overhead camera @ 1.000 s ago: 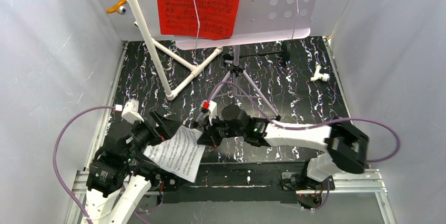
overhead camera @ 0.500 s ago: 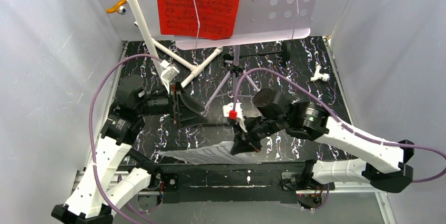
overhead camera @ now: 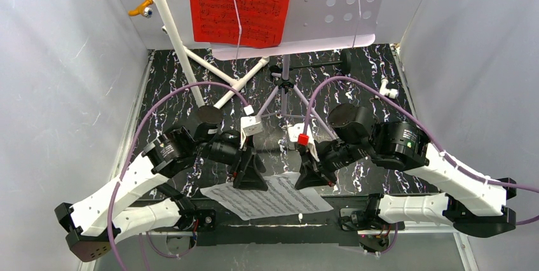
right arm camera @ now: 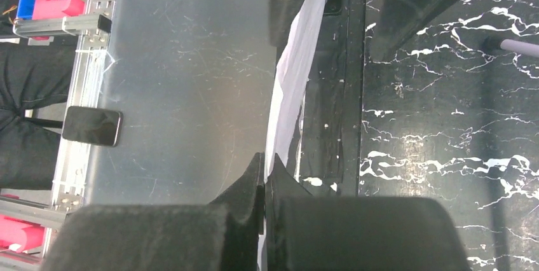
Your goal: Set up the instrument practice props
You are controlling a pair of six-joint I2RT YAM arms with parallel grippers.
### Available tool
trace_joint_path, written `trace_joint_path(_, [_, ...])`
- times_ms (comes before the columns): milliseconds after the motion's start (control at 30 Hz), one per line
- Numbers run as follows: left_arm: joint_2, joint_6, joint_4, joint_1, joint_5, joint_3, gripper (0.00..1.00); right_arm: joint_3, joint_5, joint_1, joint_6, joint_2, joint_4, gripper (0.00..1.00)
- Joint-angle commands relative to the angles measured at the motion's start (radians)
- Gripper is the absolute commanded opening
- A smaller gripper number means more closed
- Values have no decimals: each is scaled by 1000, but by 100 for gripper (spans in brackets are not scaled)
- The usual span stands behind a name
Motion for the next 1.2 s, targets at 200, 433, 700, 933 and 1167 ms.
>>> trace_joint_path(200, [35, 44, -37, -60, -55, 58, 51, 10, -7, 2, 32, -21, 11, 1])
trace_joint_path(433, [6, 73, -51, -89, -133, 47, 17, 27, 42, 2, 34, -9, -2, 1])
trace_joint_path(700, [-199, 119, -131, -90, -601, 37, 0, -148, 758, 1, 175, -99, 172, 97])
trace_joint_path(933, [-267, 93, -138, -89, -560, 81, 0, -7, 1093, 2, 150, -96, 242, 98])
trace_joint_path(1167, [-246, 51, -18, -89, -413, 168, 0, 366, 1242, 2, 41, -8, 304, 98])
